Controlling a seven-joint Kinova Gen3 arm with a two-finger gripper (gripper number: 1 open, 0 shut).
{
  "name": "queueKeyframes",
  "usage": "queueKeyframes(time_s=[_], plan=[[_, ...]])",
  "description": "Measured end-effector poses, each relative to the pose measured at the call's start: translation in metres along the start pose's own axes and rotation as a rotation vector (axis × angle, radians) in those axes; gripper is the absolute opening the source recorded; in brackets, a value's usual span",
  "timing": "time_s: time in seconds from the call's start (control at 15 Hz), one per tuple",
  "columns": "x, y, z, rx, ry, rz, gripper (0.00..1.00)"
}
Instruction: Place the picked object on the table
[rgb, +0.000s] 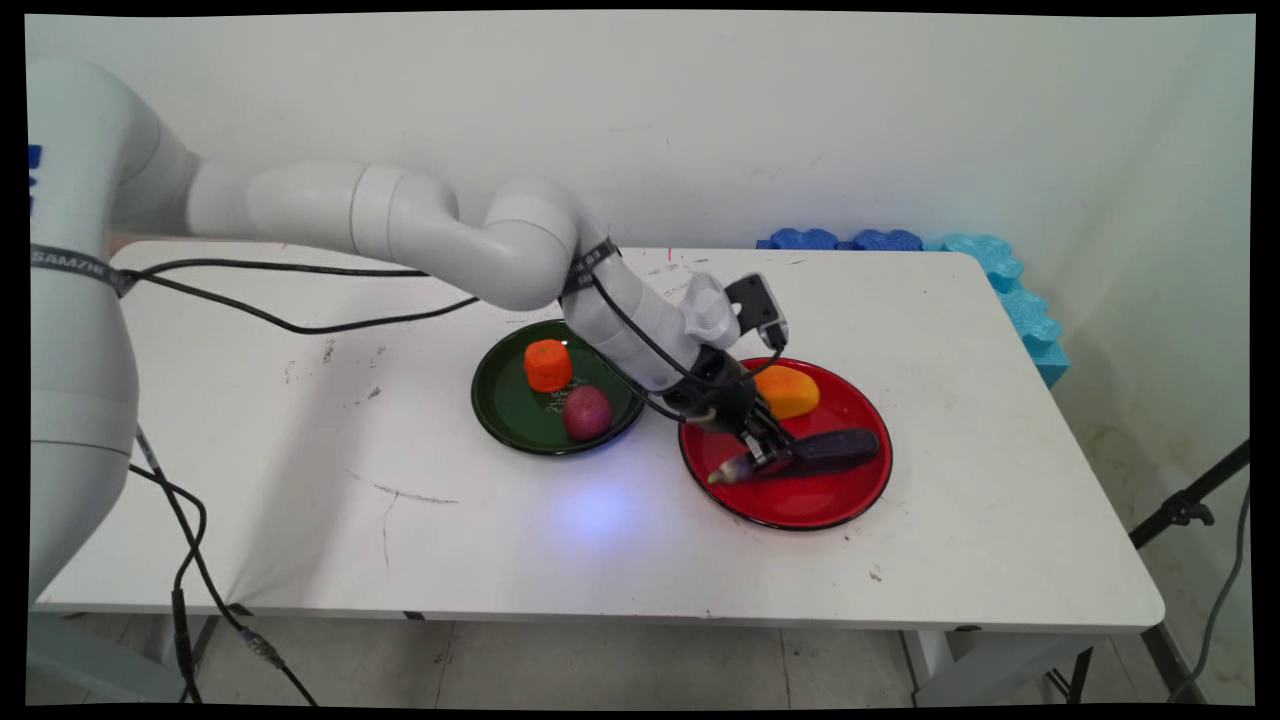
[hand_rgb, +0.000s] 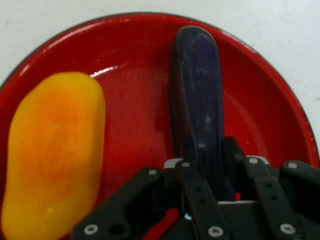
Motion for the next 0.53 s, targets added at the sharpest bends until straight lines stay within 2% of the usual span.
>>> queueKeyframes(time_s=[0.33, 0.53], plan=[[0.011, 0.009, -0.042, -0.001, 0.031, 0.041, 0.00], [0.012, 0.014, -0.081, 0.003, 0.040, 0.077, 0.00]])
